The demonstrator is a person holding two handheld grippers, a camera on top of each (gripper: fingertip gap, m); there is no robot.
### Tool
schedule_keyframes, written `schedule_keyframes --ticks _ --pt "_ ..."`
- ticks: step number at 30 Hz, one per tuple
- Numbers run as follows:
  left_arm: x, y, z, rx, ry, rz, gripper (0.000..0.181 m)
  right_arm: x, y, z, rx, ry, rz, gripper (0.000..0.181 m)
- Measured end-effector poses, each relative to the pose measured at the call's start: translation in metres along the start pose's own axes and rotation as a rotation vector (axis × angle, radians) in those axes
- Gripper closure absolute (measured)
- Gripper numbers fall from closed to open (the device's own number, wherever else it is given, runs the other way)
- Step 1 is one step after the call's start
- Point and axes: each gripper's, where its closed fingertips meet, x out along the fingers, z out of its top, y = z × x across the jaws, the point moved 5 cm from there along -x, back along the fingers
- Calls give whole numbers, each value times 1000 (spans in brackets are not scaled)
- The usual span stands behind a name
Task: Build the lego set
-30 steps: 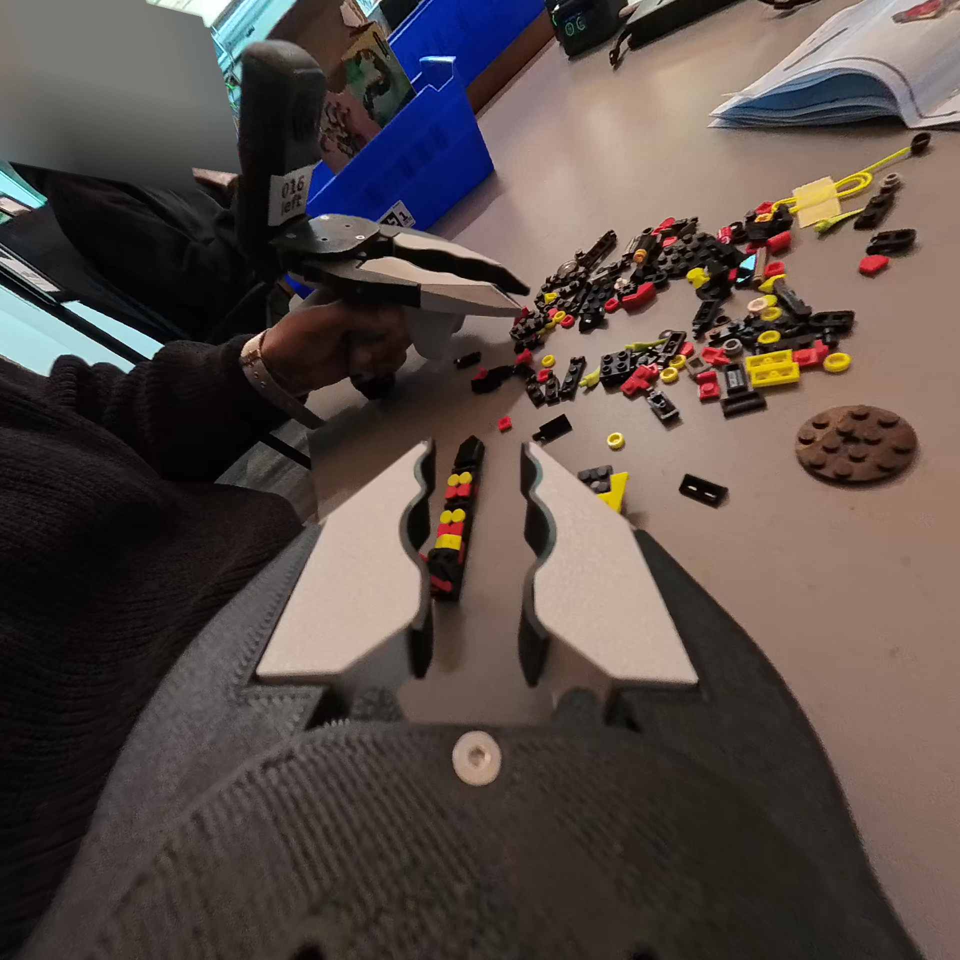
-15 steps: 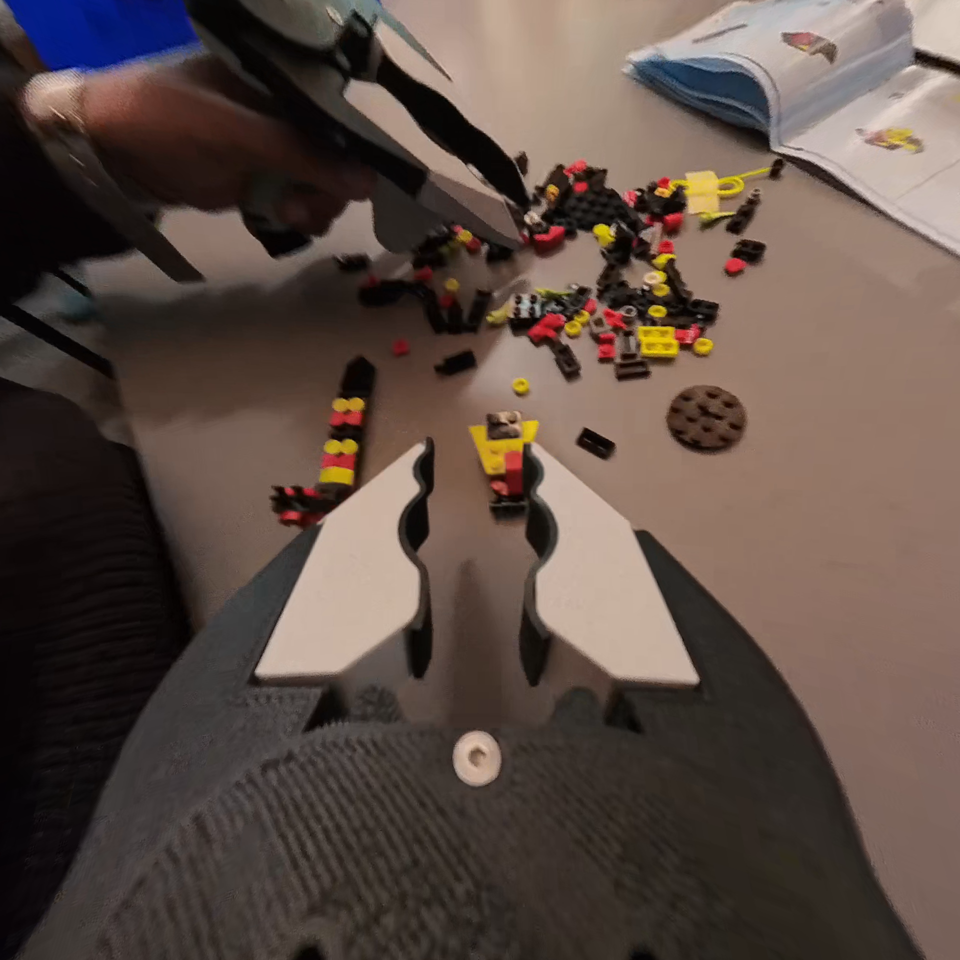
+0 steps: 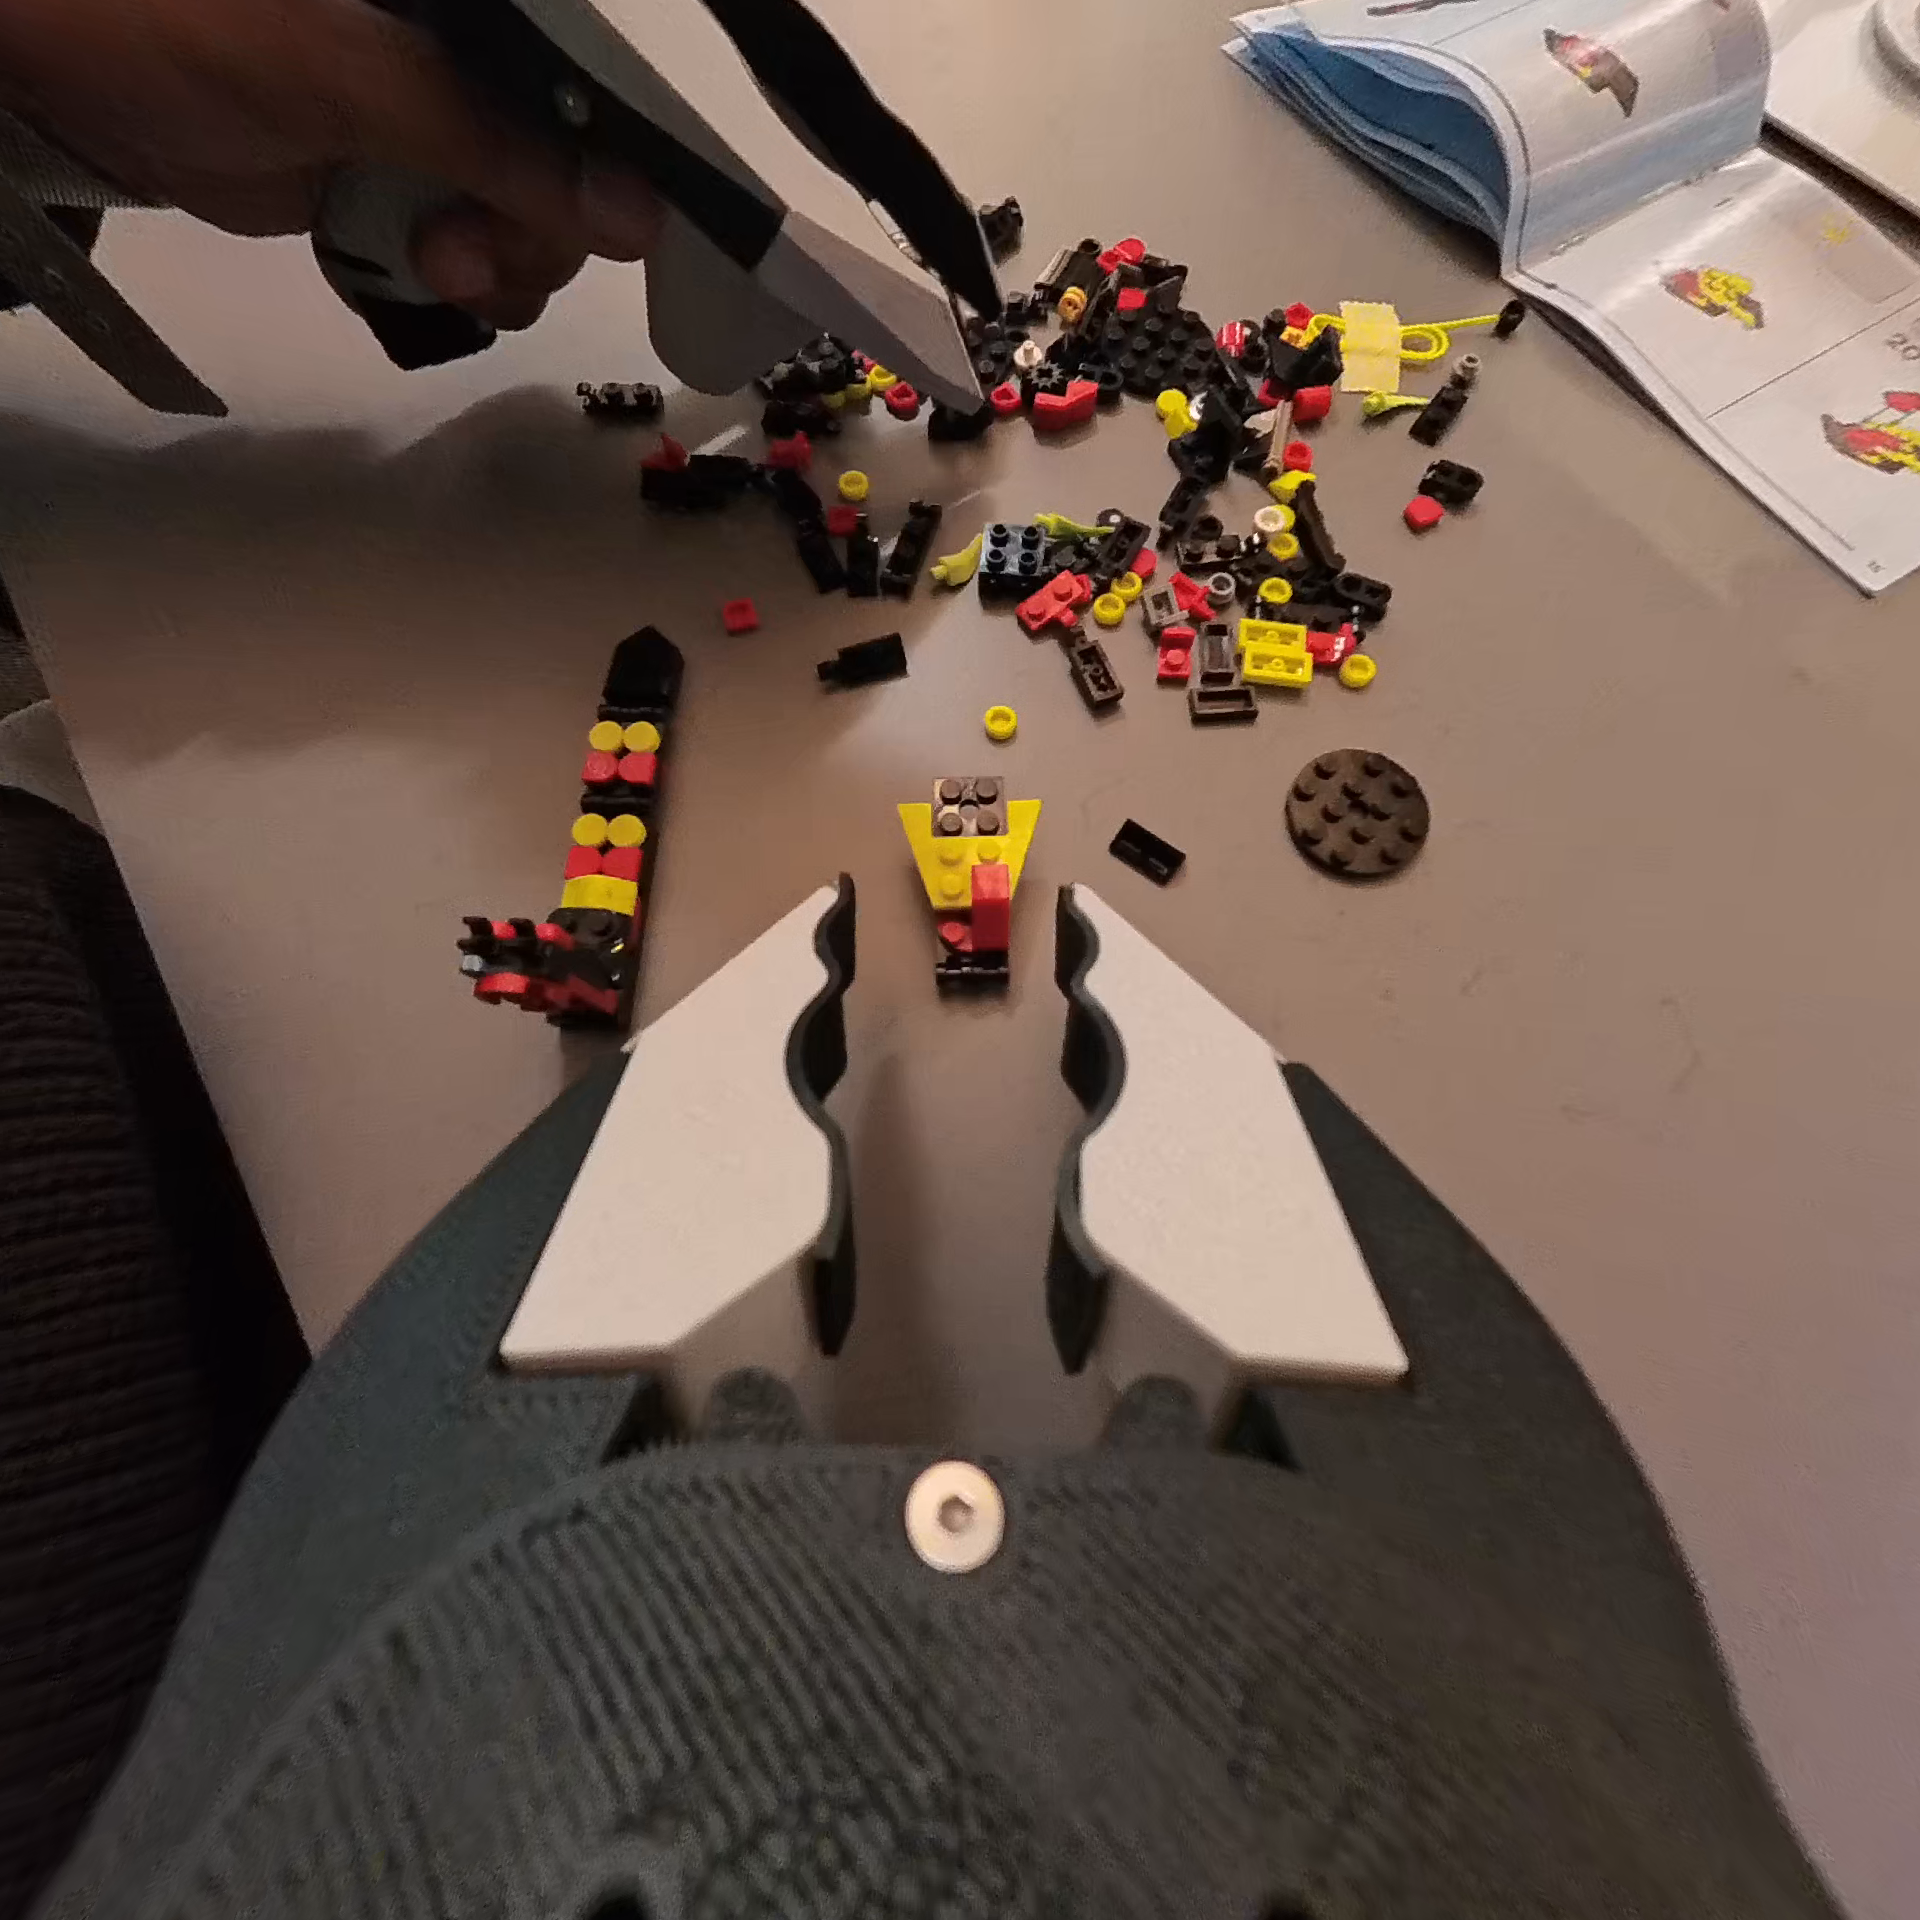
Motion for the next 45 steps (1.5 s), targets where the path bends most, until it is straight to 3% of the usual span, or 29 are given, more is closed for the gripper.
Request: schedule_keyframes --ticks 15,24,31,40,45 --pt "0 0 -2 4 5 -6 158 0 0 1 -7 -6 -11 141" --pt "15 -10 1 49 57 -16 153 2 2 2 15 -21 17 141" --pt "23 -5 4 40 68 2 157 4 5 3 3 -21 21 141" --pt "24 -8 5 60 70 0 179 4 6 3 -2 -25 22 142" --pt "21 -12 7 64 57 -14 180 4 6 4 -9 -27 19 142"
